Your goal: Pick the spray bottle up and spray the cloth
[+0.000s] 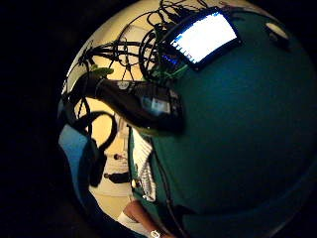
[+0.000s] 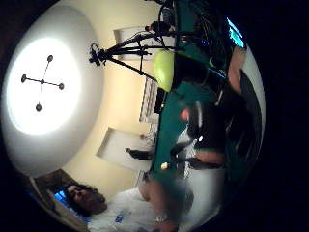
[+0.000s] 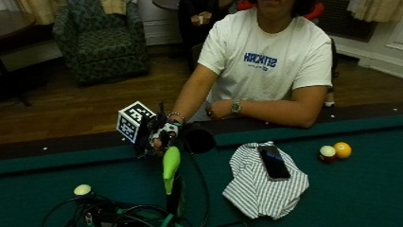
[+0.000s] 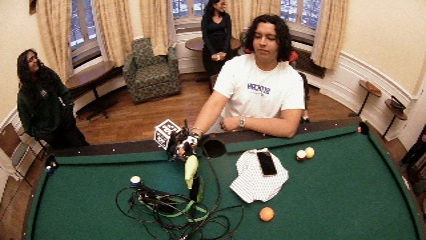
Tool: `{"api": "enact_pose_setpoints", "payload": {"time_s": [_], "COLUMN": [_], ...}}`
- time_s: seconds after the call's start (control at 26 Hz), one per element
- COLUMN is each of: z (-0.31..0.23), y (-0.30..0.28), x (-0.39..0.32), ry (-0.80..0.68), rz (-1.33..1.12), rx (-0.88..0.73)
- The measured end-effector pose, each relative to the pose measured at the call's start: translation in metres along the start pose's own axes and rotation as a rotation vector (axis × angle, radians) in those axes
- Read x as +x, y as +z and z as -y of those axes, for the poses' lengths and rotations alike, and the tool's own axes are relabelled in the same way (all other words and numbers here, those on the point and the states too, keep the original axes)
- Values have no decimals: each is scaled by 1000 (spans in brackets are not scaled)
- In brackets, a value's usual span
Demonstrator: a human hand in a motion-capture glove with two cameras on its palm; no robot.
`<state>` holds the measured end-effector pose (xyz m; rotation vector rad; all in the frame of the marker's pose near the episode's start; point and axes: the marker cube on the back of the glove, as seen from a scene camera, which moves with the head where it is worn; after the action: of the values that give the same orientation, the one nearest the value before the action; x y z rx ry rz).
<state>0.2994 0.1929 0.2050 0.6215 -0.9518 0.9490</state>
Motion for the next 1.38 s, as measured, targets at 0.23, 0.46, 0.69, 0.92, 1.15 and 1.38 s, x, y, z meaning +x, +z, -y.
{"api": "enact_pose_setpoints", "payload": {"time_s": [0.23, 0.46, 0.69, 0.92, 1.15, 1.38], "z": [10, 12, 19, 24, 29, 51], "y": [8, 15, 21, 32, 37, 69], "x": [-7, -9, -12, -11, 6, -6], "ry": [18, -19, -2, 10, 23, 43], "rz": [72, 24, 61, 26, 26, 42], "rx": [42, 22, 69, 26, -70, -126]}}
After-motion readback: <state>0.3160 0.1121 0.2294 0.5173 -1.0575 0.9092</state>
